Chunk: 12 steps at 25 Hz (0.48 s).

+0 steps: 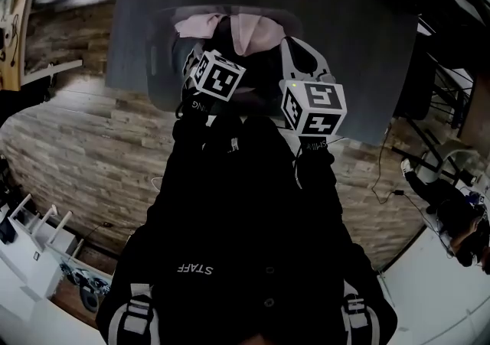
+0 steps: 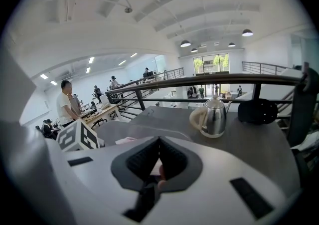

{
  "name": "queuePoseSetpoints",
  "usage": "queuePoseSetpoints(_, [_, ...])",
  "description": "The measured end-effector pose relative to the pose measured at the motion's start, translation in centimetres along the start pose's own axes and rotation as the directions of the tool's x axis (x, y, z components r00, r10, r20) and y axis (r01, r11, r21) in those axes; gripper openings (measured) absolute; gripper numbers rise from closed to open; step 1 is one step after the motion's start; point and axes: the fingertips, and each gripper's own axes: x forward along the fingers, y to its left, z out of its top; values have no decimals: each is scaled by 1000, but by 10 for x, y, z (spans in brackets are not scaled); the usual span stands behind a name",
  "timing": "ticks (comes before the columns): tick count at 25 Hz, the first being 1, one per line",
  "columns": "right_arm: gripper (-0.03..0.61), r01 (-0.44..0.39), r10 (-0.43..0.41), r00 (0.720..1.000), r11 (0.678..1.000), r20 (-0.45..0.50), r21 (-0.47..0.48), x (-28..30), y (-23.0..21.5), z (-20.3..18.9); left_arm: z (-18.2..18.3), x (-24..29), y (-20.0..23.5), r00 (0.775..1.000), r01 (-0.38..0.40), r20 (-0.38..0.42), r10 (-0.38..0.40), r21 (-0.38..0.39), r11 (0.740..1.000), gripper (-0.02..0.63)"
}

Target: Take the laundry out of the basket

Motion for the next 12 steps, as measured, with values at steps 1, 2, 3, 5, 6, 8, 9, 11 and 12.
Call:
queuePoseSetpoints(1, [14, 1, -1, 1000, 1000, -2, 2, 1, -2, 0, 0, 6, 1, 1000, -4, -16, 4, 11, 1000, 554])
queuePoseSetpoints(2, [14, 2, -2, 1000, 1000, -3, 4, 3, -3, -1, -1, 12, 2, 999, -6, -35, 7, 24, 1000, 560])
queuePoseSetpoints(3, [14, 2, -1, 1000, 1000, -5, 6, 3, -3, -1, -3, 17, 3, 998, -9, -54, 11, 35, 999, 565])
queuePoseSetpoints(5, [14, 3, -2, 1000, 1000, -8, 10, 5, -5, -2, -5, 27, 5, 996, -35, -81, 39, 52, 998, 565])
queuePoseSetpoints(6, [14, 4, -4, 1000, 1000, -10, 12, 5, -6, -3, -6, 31, 7, 994, -55, -89, 61, 62, 997, 565])
queuePoseSetpoints(8, [14, 8, -8, 1000, 1000, -12, 18, 5, -9, -4, -8, 42, 10, 989, -106, -97, 114, 88, 990, 565])
queuePoseSetpoints(9, [14, 10, -10, 1000, 1000, -11, 21, 5, -11, -5, -9, 47, 11, 985, -134, -98, 144, 104, 986, 565])
queuePoseSetpoints(11, [14, 14, -14, 1000, 1000, -9, 25, 4, -14, -6, -11, 55, 13, 975, -187, -97, 200, 132, 973, 563])
queuePoseSetpoints(12, [14, 15, -15, 1000, 1000, -7, 27, 3, -15, -6, -11, 57, 15, 970, -206, -99, 221, 141, 968, 563])
